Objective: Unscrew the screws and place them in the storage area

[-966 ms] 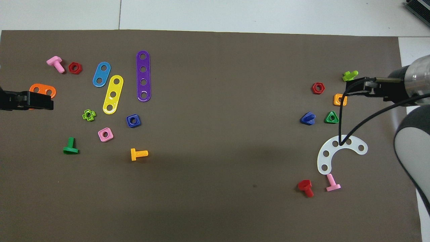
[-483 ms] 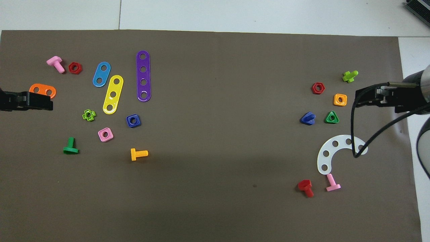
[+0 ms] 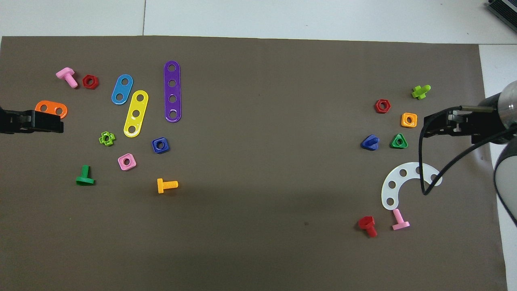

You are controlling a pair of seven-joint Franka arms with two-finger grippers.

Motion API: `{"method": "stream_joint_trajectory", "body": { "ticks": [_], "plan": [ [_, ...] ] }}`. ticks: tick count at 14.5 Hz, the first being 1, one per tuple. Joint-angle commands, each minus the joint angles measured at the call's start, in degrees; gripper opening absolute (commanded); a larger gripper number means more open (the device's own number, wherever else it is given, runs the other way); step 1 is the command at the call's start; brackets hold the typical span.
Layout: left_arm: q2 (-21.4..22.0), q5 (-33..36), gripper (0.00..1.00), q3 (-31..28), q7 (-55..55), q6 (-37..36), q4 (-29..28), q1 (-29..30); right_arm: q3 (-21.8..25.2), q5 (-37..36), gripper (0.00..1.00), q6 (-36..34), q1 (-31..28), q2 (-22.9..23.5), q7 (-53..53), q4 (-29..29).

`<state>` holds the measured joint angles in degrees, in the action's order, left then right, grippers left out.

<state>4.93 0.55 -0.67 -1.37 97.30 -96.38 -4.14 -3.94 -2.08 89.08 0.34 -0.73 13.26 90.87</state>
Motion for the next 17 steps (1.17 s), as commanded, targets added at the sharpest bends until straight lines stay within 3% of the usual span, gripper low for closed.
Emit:
{"method": "stream_joint_trajectory", "body": {
  "ticks": [1,17],
  "plan": [
    [1.93,-0.47,1.0,-0.2,0.14,1.13,-2.32,0.01,-0.45,1.29,1.0,0.48,-1.13,-2.08,-0.25,2.39],
    [1.93,-0.47,1.0,-0.12,0.14,1.4,-2.41,0.01,-0.36,3.13,1.0,3.12,-0.96,-2.17,-1.49,3.27]
  ]
}}
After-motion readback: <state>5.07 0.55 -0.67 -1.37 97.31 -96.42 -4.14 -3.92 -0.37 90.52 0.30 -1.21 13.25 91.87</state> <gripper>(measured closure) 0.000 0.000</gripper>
